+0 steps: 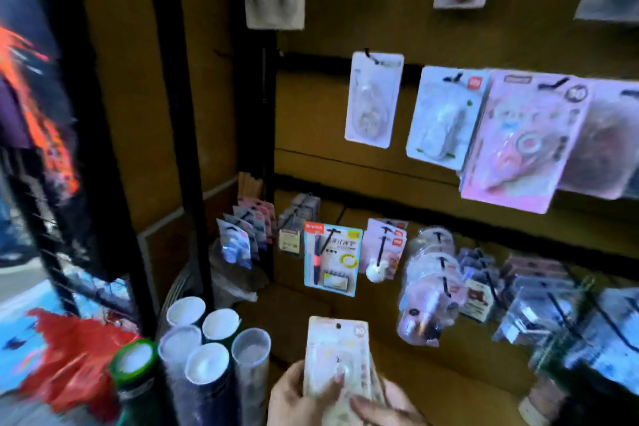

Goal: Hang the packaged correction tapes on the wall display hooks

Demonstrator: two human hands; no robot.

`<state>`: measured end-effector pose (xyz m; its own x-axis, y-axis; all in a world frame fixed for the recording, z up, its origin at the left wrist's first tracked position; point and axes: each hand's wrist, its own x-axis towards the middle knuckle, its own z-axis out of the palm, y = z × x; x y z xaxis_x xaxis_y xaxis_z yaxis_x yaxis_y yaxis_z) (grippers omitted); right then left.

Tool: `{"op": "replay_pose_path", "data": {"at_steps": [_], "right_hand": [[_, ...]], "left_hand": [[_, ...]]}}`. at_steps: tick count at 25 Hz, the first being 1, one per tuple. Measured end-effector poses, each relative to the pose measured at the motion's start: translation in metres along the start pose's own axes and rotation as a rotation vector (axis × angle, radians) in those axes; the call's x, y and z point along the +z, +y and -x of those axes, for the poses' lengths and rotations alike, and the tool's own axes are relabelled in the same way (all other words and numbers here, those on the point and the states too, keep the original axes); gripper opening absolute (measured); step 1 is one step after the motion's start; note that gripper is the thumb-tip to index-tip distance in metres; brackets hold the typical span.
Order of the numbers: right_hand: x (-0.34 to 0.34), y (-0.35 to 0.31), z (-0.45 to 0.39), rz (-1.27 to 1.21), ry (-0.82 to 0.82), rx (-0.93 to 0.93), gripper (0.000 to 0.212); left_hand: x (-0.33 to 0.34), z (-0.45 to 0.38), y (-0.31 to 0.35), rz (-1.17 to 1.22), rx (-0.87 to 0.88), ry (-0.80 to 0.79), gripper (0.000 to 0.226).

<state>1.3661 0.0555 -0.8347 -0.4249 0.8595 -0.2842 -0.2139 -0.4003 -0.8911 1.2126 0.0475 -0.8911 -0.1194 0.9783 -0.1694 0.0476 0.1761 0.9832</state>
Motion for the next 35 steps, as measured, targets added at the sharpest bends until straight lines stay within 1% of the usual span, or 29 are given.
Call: {"op": "replay_pose_path", "data": {"at_steps": [1,3,4,6,7,9,12,13,15,17,19,23,25,27,30,33,35], "right_hand": [[0.016,-0.011,0.007,-0.029,0.019,-0.038,0.039],[0.048,-0.034,0.022,0.009,0.11,-0.149,0.032],[0.062,-0.046,0.027,-0.004,0.116,-0.202,0.03],[0.091,-0.071,0.038,-0.101,0.055,-0.239,0.026],[0.102,-0.082,0.044,-0.119,0.017,-0.235,0.027],[0.114,-0.097,0.052,-0.08,-0.032,-0.256,0.039],[0.118,-0.12,0.065,0.06,-0.089,-0.32,0.054],[0.119,-0.127,0.069,0.117,-0.143,-0.331,0.058],[0.121,-0.138,0.073,0.232,-0.199,-0.328,0.062],[0.119,-0.141,0.067,0.267,-0.097,-0.326,0.058],[0.113,-0.143,0.056,0.239,0.007,-0.354,0.05],[0.101,-0.157,0.045,0.143,0.154,-0.438,0.039],[0.099,-0.166,0.04,0.148,0.185,-0.466,0.035],[0.102,-0.172,0.035,0.163,0.202,-0.497,0.031],[0.11,-0.177,0.027,0.22,0.207,-0.54,0.025],[0.117,-0.178,0.021,0.26,0.215,-0.555,0.02],[0.121,-0.177,0.018,0.258,0.206,-0.56,0.021]], "left_hand": [[-0.009,0.01,0.029,0.075,0.036,0.038,0.038],[-0.029,0.023,0.08,0.273,0.121,0.121,0.04],[-0.038,0.03,0.102,0.335,0.169,0.163,0.043],[-0.053,0.043,0.135,0.46,0.252,0.178,0.045],[-0.06,0.049,0.151,0.535,0.275,0.17,0.039],[-0.068,0.052,0.175,0.646,0.266,0.158,0.022],[-0.075,0.056,0.208,0.655,0.294,0.114,0.022],[-0.075,0.055,0.215,0.657,0.299,0.096,0.023],[-0.075,0.051,0.227,0.671,0.293,0.062,0.026],[-0.077,0.041,0.237,0.681,0.28,0.033,0.032],[-0.082,0.027,0.243,0.708,0.28,0.021,0.036],[-0.099,0.001,0.239,0.803,0.29,0.099,0.032],[-0.102,-0.008,0.234,0.85,0.282,0.12,0.03],[-0.101,-0.011,0.23,0.848,0.288,0.121,0.029],[-0.099,-0.011,0.229,0.771,0.327,0.135,0.035],[-0.105,-0.009,0.23,0.661,0.39,0.211,0.031],[-0.113,-0.006,0.23,0.636,0.435,0.251,0.029]]}}
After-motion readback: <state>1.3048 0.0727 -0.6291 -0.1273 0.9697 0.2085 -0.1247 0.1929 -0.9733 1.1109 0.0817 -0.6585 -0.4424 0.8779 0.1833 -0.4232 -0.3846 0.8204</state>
